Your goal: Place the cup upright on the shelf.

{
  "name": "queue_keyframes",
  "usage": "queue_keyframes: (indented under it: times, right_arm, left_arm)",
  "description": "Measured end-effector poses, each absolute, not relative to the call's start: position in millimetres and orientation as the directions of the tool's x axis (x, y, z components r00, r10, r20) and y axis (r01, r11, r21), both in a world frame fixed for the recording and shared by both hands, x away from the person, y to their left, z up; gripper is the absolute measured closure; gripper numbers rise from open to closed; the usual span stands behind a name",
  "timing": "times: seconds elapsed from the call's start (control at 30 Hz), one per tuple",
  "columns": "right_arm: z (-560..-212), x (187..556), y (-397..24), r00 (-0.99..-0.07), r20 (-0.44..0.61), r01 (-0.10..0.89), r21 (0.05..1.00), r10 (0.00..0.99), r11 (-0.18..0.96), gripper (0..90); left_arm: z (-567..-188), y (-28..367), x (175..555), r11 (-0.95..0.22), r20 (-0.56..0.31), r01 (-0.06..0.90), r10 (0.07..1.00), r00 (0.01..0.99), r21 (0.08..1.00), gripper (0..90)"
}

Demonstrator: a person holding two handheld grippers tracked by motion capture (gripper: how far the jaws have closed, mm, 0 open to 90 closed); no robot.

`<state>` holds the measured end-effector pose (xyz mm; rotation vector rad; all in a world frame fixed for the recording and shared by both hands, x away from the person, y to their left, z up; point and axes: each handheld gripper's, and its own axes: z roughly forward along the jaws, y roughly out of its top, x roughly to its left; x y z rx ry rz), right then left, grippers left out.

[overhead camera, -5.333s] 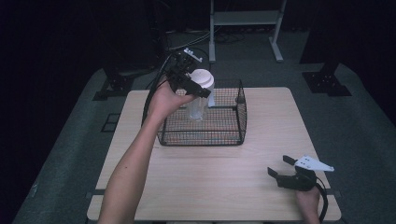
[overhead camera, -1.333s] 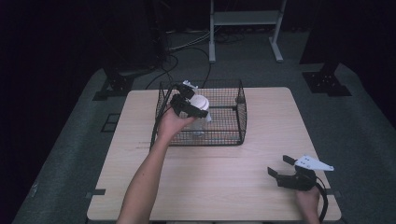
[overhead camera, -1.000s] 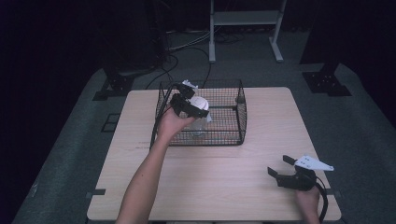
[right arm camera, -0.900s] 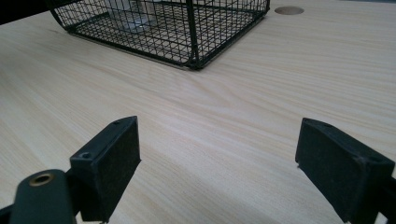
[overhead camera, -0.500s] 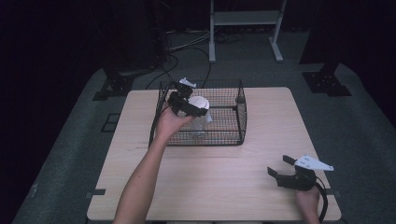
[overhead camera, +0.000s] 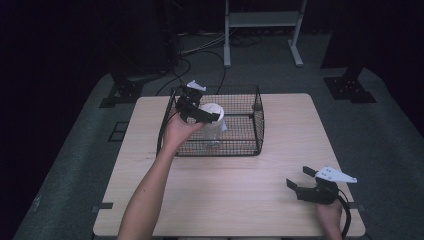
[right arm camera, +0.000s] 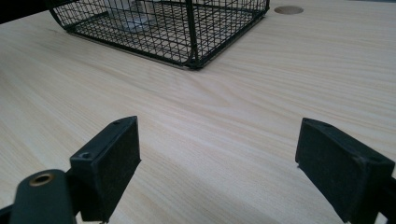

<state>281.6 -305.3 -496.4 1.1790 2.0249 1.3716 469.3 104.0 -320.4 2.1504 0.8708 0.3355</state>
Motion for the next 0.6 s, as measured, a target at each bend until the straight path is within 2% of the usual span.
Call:
queue_keyframes:
  times: [0.6]
  right_arm:
    - [-496,282,-305,-0.548,0.106,0.409,0.899,0.83,0.155,12.9]
  left_arm:
    - [-307,124,443,-0.443,-0.024,0.435,0.678,0.735,0.784,1.7]
